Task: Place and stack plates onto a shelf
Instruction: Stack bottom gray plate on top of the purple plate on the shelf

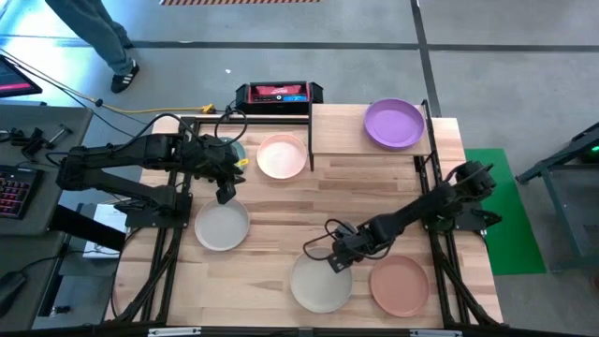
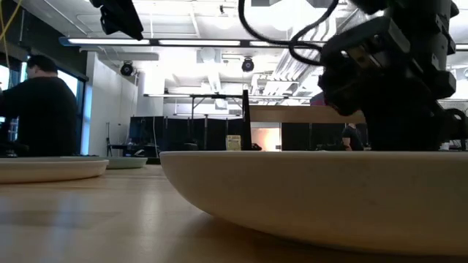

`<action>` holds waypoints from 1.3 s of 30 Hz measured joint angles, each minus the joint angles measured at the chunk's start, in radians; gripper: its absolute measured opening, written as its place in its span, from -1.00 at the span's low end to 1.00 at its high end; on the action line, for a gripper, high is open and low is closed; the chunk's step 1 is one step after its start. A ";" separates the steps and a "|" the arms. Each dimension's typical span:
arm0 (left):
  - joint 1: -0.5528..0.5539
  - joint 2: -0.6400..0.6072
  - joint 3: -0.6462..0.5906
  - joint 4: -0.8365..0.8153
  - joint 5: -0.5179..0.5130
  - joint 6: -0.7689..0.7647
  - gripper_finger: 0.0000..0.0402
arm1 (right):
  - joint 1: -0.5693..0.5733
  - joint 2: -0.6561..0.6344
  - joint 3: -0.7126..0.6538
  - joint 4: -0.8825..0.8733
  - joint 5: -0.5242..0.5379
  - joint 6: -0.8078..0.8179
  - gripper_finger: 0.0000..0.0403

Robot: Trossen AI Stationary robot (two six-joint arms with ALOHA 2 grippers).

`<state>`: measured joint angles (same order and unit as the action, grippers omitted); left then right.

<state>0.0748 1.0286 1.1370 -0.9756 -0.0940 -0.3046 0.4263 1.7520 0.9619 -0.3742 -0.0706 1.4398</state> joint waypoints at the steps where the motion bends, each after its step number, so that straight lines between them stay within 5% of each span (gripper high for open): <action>1: 0.000 0.000 0.000 0.000 0.000 0.000 -0.47 | 0.000 0.008 0.000 0.000 -0.010 0.000 -0.51; 10: 0.000 0.000 0.000 0.000 0.000 0.000 -0.47 | -0.002 0.021 0.000 0.026 -0.046 0.025 -0.56; 16: 0.000 0.000 0.000 0.000 -0.020 0.001 -0.47 | 0.000 0.021 0.000 0.043 -0.069 0.037 -0.95; 39: 0.000 0.000 0.000 0.000 -0.023 0.014 -0.47 | 0.000 -0.222 0.000 -0.061 0.089 0.082 -1.00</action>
<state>0.0746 1.0286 1.1366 -0.9752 -0.1169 -0.2909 0.4263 1.5298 0.9619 -0.4356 0.0186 1.5223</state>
